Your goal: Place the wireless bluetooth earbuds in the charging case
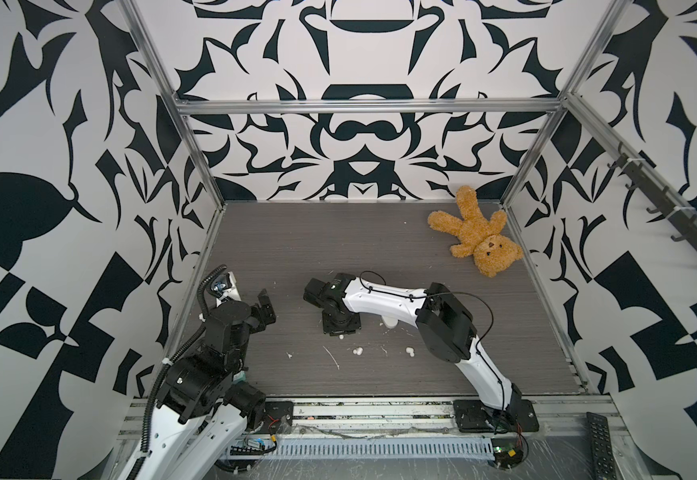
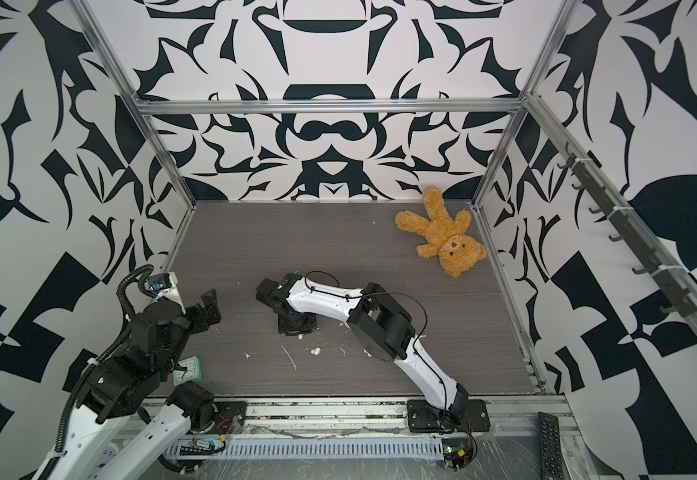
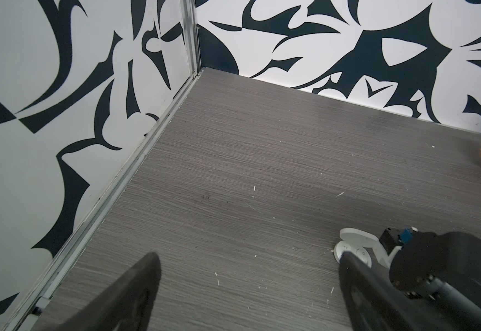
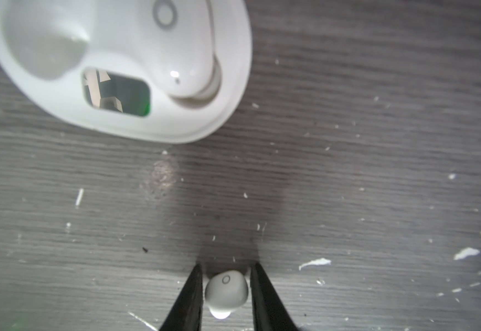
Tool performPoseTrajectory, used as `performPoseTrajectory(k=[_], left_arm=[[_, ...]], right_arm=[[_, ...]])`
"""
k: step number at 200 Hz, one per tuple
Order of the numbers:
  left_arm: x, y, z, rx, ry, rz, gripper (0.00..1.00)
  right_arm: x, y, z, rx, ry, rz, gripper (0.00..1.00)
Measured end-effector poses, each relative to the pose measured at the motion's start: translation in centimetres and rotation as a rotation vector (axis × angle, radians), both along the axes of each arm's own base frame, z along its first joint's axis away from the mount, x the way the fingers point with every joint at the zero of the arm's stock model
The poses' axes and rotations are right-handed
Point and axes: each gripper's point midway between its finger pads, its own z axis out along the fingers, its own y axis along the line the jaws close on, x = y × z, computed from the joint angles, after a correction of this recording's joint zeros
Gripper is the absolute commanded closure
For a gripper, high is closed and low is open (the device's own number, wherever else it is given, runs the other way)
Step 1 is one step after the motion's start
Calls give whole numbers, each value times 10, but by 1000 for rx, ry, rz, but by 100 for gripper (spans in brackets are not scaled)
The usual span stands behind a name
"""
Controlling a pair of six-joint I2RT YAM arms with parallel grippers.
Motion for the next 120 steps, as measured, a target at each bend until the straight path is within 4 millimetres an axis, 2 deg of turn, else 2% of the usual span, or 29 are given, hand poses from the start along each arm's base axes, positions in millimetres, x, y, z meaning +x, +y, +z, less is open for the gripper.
performPoseTrajectory(k=[120], left_arm=[[1,-1,-2,3,8,-3,1]], right_arm=[[1,0,0,20,-7,7,81]])
